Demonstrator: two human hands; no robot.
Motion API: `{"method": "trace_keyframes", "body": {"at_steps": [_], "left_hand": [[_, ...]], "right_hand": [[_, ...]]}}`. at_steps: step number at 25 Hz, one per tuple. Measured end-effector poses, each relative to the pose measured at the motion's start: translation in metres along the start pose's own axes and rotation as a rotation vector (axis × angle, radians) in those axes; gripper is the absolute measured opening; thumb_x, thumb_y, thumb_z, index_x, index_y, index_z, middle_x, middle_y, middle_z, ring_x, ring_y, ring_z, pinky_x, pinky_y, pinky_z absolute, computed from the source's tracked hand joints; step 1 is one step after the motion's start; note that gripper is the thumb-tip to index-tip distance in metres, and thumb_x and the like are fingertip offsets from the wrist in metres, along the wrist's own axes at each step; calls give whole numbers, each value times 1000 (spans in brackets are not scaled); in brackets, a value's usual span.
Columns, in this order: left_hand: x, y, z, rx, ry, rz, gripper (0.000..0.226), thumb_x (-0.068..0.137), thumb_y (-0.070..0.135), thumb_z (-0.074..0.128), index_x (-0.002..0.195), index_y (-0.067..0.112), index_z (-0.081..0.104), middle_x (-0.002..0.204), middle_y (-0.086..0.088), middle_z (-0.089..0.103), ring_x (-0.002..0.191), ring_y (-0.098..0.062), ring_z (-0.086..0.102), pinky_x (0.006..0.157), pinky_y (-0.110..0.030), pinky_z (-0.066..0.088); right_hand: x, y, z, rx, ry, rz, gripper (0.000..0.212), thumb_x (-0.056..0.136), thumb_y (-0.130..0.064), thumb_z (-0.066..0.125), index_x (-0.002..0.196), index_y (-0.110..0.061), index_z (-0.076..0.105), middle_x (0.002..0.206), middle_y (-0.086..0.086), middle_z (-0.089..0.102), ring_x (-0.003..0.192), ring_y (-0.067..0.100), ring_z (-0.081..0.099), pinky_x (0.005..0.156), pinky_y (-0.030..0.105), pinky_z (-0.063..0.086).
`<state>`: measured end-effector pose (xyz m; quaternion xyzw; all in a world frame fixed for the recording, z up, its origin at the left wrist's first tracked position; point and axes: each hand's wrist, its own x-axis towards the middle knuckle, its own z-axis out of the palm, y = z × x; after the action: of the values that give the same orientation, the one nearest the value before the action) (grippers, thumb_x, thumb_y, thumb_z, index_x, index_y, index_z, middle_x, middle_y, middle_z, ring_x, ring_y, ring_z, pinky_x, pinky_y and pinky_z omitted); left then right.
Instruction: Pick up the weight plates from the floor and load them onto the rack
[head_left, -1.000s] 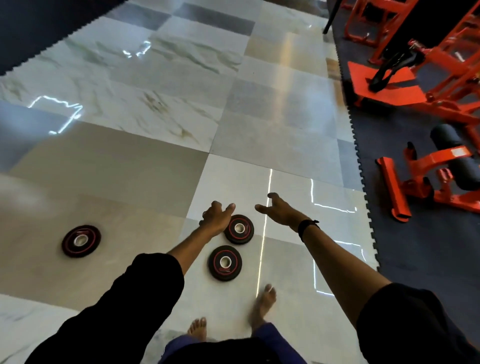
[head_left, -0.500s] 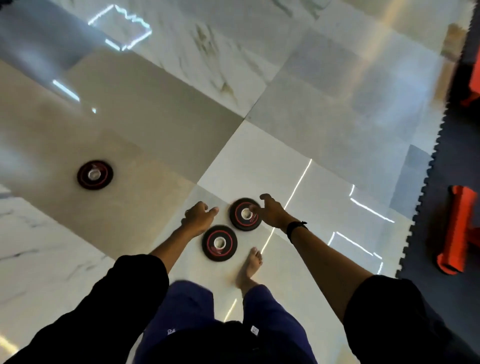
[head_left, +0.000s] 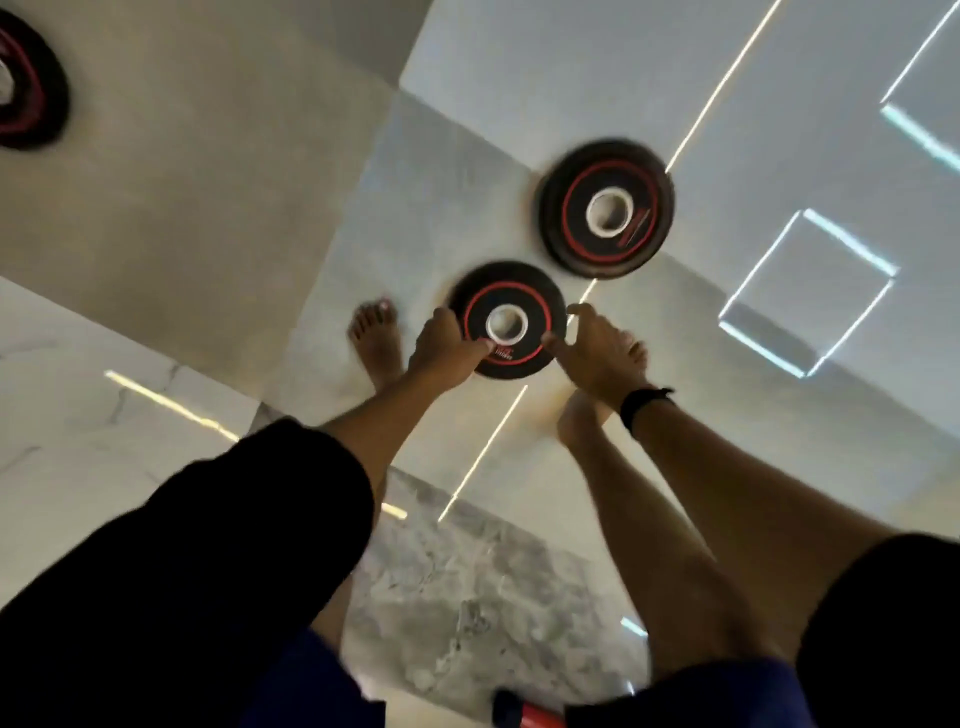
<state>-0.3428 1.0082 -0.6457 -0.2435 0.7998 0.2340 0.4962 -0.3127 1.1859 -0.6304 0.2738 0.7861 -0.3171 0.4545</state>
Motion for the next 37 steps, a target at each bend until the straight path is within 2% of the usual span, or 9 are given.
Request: {"method": "trace_keyframes", "body": {"at_steps": [3,7,11,16,20,26,27,30,37], "left_hand": [[80,-10,46,55,12,-16,93,72,34,83,142,6,30,143,-18,41,132,-37,43,104,-48,43],[142,-15,84,135,154,-26,99,65,33,88,140,7,28,143,-17,32,130,-38,42,90,-46,51],[166,-15,94,203,247,22,96,58,40,90,129,10,33,137,-14,34,124,-41,46,78,-41,53],[149,4,68,222,161,-50,102,57,45,89,134,14,30,139,-13,37,121,-38,52,86,-41,52],[91,26,25,274,108,35,97,57,41,88,130,12,32,134,-11,49,119,-34,56,90,-41,50],[-82,72,-75,338,128,209,95,54,43,84,129,14,32,128,-11,55,114,-35,58,86,-41,50],[-117,79,-95,324,141,246,94,53,43,84,128,14,34,127,-10,56,113,-35,58,87,-41,51],[-218,98,-146,285,192,346,90,54,44,84,126,14,39,126,-9,57,112,-33,60,86,-41,52],[-359,103,-204,221,282,345,97,60,43,84,137,13,33,133,-11,53,118,-33,57,88,-42,50]], "right_hand": [[80,17,47,12,27,67,69,86,-39,66,140,-9,34,137,20,43,129,42,41,103,57,37],[151,22,100,-9,141,142,105,66,-39,84,146,-15,20,137,17,32,125,41,36,91,57,44],[179,27,116,-103,289,209,92,59,-25,84,134,-18,31,131,13,34,115,37,39,78,52,52],[164,15,89,-87,202,232,91,61,-30,85,132,-16,30,130,13,34,117,38,40,80,50,47],[96,-7,52,36,206,287,94,61,-30,84,134,-15,27,129,15,40,118,43,44,84,50,43],[-86,-63,-39,121,322,245,81,68,-31,79,132,-17,32,124,17,49,115,40,51,81,38,33],[-121,-73,-54,147,357,212,83,64,-34,79,130,-18,32,120,17,50,111,41,53,83,38,37],[-216,-103,-99,222,446,118,91,54,-40,79,129,-21,29,114,17,51,104,43,55,89,55,48],[-343,-142,-158,241,437,-91,91,61,-30,84,135,-18,32,128,18,46,118,41,48,92,52,49]]}}
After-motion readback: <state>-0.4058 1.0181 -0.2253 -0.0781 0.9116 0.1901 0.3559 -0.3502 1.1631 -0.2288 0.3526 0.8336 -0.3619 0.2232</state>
